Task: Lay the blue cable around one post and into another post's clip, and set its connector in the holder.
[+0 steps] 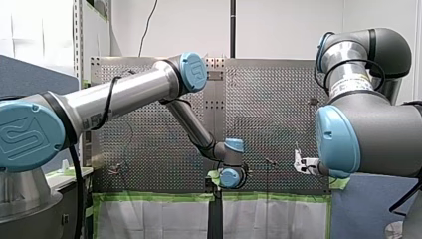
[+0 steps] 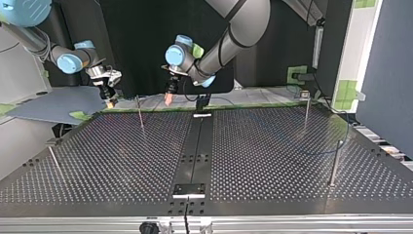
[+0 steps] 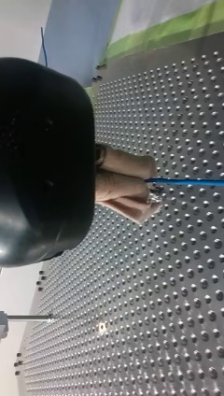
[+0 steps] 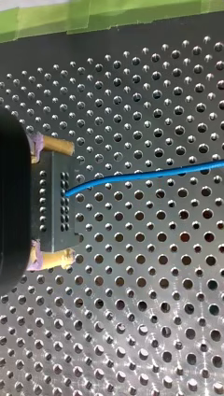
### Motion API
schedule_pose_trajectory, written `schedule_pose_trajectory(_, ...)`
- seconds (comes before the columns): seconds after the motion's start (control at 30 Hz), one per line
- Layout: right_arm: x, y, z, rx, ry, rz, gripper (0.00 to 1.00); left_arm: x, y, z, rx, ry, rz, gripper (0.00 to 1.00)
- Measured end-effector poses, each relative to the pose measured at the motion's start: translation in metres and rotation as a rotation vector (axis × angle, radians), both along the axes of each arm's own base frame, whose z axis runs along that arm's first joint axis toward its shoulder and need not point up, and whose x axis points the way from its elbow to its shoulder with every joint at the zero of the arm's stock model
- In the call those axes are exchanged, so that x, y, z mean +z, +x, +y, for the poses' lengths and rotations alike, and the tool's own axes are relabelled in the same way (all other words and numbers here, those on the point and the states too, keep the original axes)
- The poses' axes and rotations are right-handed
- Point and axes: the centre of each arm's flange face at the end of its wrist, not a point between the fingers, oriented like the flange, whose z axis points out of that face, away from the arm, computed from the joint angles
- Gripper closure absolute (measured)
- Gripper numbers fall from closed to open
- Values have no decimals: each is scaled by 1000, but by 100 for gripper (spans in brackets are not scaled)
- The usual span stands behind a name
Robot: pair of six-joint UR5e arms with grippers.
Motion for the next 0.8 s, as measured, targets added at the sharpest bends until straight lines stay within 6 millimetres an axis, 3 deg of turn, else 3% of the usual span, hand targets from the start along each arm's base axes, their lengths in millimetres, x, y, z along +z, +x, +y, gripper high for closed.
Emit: schedule_pose_trajectory(0.8, 5, -2, -9, -17, -16, -5, 100, 11, 30, 11, 33, -20, -23, 98)
